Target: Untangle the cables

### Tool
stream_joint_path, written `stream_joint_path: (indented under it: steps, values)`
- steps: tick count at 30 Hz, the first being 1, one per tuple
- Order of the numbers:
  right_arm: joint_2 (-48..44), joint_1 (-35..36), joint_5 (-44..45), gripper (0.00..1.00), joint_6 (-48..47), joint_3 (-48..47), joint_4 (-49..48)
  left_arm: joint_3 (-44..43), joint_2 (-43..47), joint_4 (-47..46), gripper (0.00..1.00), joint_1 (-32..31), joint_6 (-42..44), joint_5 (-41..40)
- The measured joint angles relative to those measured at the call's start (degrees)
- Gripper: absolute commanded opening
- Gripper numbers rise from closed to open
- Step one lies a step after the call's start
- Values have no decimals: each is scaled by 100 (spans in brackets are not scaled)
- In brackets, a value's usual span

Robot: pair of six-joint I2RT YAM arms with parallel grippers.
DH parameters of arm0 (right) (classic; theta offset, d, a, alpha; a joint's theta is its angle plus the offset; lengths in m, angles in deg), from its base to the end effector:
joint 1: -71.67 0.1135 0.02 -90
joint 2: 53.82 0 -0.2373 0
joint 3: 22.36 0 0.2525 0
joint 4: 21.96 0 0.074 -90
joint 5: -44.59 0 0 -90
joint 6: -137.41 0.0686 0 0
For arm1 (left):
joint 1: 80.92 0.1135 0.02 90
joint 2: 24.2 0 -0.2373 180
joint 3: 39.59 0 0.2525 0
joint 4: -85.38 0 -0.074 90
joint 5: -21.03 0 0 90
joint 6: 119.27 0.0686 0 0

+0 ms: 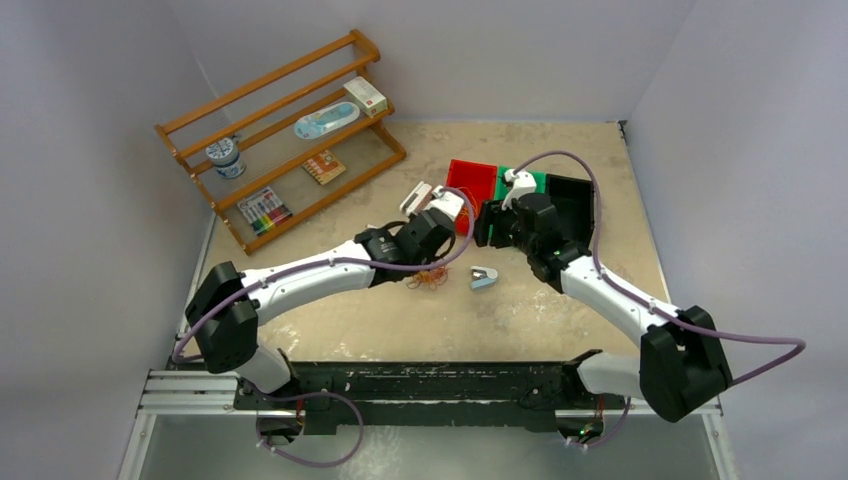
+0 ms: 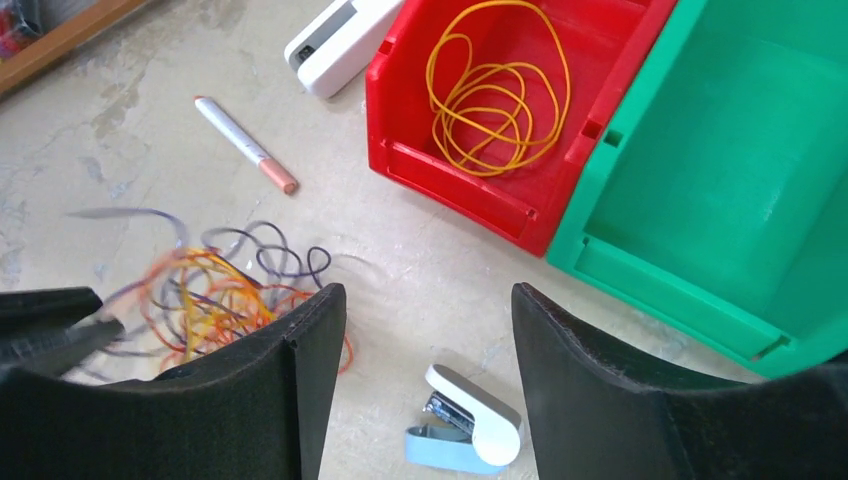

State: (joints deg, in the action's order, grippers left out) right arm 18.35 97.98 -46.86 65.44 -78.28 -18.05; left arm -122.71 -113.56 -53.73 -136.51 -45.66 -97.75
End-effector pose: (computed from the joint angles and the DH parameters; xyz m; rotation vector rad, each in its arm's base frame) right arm 0.2893 0.1450 0.2196 -0.1588 1.9541 0.5395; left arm 0.2305 -0.2780 0.2250 0.5431 2.2030 -0.0522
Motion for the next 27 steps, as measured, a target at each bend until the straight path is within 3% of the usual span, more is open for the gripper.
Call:
stream_joint_path:
  steps: [2,5,11,17,20,27]
  values:
    - [-83,0,96,67,61,90,4,79,-13,-33,37,-164,13,131]
    - [-267,0,223,67,149,199,4,402,46,-289,45,-420,-42,435]
    - [-463,0,66,67,181,238,-175,1137,890,-750,44,-323,-284,734]
    - [-155,0,-728,66,-232,229,-396,1561,1853,-1528,42,640,-898,922]
    - [151,0,-1137,65,-378,229,-378,1733,1943,-1624,42,968,-1119,918]
    - [584,125,-1829,64,-546,221,-256,2295,1869,-1821,43,1054,-1613,1397]
